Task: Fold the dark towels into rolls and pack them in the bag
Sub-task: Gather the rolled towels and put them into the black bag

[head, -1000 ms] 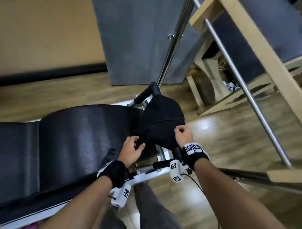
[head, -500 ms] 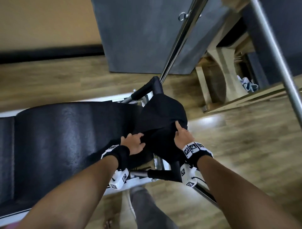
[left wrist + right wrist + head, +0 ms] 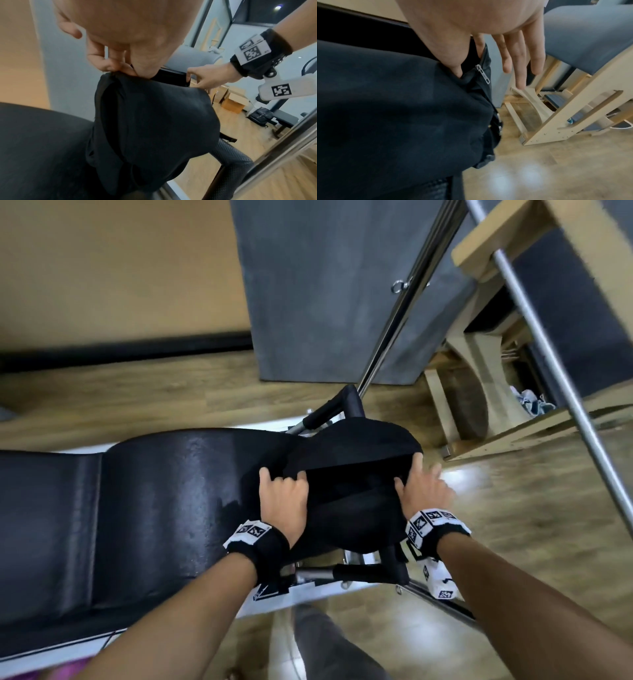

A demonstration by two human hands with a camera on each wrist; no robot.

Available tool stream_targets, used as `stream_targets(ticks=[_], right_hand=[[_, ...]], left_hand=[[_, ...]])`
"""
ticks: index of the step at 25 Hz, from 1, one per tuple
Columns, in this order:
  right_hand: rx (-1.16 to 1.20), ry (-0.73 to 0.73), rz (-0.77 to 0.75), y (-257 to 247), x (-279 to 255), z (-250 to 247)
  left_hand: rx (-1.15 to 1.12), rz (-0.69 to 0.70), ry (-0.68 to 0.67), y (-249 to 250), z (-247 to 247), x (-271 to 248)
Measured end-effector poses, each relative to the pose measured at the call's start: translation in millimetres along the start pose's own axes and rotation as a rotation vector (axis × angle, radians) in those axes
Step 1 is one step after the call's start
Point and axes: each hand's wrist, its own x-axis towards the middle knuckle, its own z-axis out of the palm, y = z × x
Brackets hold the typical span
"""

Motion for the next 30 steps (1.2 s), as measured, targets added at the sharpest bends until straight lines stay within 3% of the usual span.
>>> stream_targets(ticks=[5, 9, 12, 15, 19, 21, 24, 28, 30], right_hand=[[0.320, 0.043, 0.210, -7, -47, -56], [0.423, 0.124, -0.024, -28, -126, -50], [0.502, -0.025, -0.155, -53, -185, -22], [0.494, -0.084, -0.405, -68, -219, 2], [0.465, -0.189, -0.733, -144, -263, 11], [0.497, -0.160, -0.793, -187, -290, 5], [0.527, -0.098, -0.649, -220, -322, -9], [0.477, -0.082, -0.373, -212, -343, -32], [0.409, -0.109, -0.339, -205, -356, -38]], left_hand=[[-0.025, -0.203, 0.046, -52, -37, -62], [0.028, -0.248, 0.056, -95, -8, -132], [0.052, -0.347, 0.047, -127, 23, -180], [0.088, -0.378, 0.131, -157, 28, -202], [-0.091, -0.384, 0.091, -165, 5, -228], [-0.260, -0.314, 0.086, -161, -12, -245], [-0.222, -0.192, 0.216, -158, -45, -279], [-0.177, -0.206, 0.368, -173, -90, -345], [-0.156, -0.225, 0.430, -192, -101, -385]])
